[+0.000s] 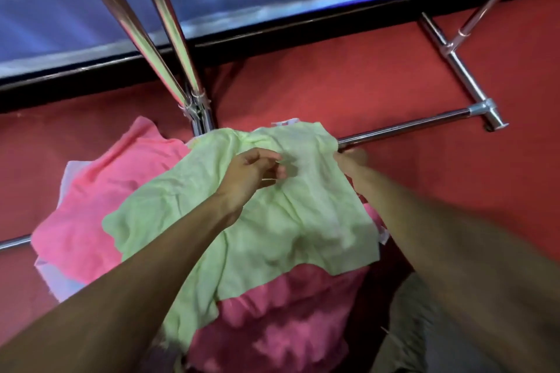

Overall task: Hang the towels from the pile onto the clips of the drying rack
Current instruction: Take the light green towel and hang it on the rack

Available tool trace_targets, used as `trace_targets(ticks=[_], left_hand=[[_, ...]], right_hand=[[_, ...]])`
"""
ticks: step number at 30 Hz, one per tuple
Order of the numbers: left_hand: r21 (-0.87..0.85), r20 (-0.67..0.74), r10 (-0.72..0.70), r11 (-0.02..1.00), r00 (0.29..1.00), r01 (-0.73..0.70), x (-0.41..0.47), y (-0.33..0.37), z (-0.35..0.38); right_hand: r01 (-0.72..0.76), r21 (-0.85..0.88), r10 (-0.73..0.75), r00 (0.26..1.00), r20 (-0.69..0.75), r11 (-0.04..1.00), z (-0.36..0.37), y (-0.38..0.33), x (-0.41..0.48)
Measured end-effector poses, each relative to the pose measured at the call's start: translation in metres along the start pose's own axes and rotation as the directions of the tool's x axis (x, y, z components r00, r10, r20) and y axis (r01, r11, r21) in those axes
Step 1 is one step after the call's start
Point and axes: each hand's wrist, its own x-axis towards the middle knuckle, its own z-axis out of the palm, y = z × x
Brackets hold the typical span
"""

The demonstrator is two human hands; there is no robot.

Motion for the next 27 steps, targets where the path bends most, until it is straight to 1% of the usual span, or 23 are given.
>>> trace_targets(ticks=[1,3,7,9,11,13,15,18,20,22,24,25,27], left_hand=[[0.013,0.009,-0.002,1.000,1.000,0.002,0.001,-0.001,-0.003],[0.038,0.019,-0.011,0.999,1.000,0.010,-0.001,-0.002,-0.010],[0.104,-0.001,-0.032,0.994,0.999,0.032,-0.013,0.001,-0.028],[0.133,-0.015,-0.033,0.990,0.999,0.035,-0.025,0.007,-0.039],[0.153,-0.017,-0.025,0.988,1.000,0.028,-0.038,0.017,-0.048],[0.162,0.002,-0.009,0.987,1.000,0.008,-0.055,0.031,-0.056],[0.196,0.032,0.031,0.980,0.999,-0.037,-0.075,0.048,-0.064],[0.349,0.064,0.106,0.929,0.992,-0.122,-0.109,0.081,-0.079],[0.467,0.072,0.184,0.862,0.980,-0.196,-0.131,0.104,-0.090],[0.577,0.092,0.279,0.767,0.956,-0.280,-0.149,0.127,-0.102],[0.663,0.086,0.359,0.675,0.929,-0.322,-0.166,0.149,-0.111],[0.677,0.071,0.393,0.656,0.917,-0.334,-0.174,0.158,-0.116],[0.638,0.055,0.441,0.675,0.896,-0.371,-0.190,0.171,-0.122]], right_hand=[[0.015,-0.048,-0.015,1.000,0.005,0.999,0.004,0.002,0.003],[0.015,-0.073,-0.012,0.999,0.046,0.997,0.010,0.006,0.006],[0.055,-0.160,-0.058,0.998,-0.016,0.986,0.006,-0.008,-0.015],[0.134,-0.227,-0.143,0.989,-0.024,0.965,-0.005,-0.025,-0.039],[0.295,-0.232,-0.299,0.954,0.018,0.927,-0.019,-0.046,-0.060],[0.471,-0.218,-0.460,0.882,0.104,0.855,-0.033,-0.071,-0.086],[0.612,-0.223,-0.582,0.791,0.188,0.759,-0.049,-0.097,-0.116],[0.777,-0.212,-0.718,0.629,0.297,0.593,-0.071,-0.139,-0.166],[0.853,-0.209,-0.762,0.521,0.385,0.478,-0.083,-0.165,-0.201],[0.907,-0.197,-0.774,0.421,0.473,0.373,-0.094,-0.187,-0.236],[0.948,-0.177,-0.781,0.317,0.539,0.263,-0.105,-0.208,-0.269],[0.962,-0.170,-0.785,0.273,0.556,0.214,-0.109,-0.217,-0.283],[0.977,-0.171,-0.794,0.205,0.572,0.129,-0.116,-0.231,-0.309]])
